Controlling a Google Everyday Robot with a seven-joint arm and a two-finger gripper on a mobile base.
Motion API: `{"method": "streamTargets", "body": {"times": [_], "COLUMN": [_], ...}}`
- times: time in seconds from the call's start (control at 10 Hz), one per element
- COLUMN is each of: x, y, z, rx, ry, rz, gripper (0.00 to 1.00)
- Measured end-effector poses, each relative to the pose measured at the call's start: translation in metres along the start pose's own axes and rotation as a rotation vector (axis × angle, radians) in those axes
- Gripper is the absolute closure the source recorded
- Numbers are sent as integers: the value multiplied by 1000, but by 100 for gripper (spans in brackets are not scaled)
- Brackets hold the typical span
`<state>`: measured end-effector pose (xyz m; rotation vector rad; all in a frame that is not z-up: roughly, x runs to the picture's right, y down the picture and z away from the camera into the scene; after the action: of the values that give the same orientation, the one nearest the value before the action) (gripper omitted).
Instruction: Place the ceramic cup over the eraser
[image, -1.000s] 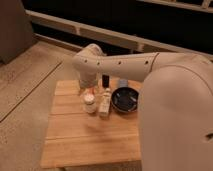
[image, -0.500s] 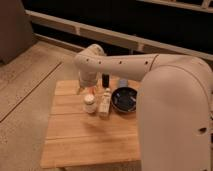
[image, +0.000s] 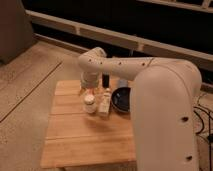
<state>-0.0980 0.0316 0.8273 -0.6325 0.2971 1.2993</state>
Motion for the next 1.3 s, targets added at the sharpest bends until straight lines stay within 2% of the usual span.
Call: {"method": "streamTargets", "body": {"times": [0.5,0.7,1.0,1.2,1.3], "x": [5,4,-6,-12,-19], "y": [-7,-15,-16,-15,-12], "z": [39,51,52,49,41], "rx": [57,85,132,153,157], "ry": [129,173,177,163,140], "rz": [-8,9,14,12,12], "gripper": [37,57,86,88,88]}}
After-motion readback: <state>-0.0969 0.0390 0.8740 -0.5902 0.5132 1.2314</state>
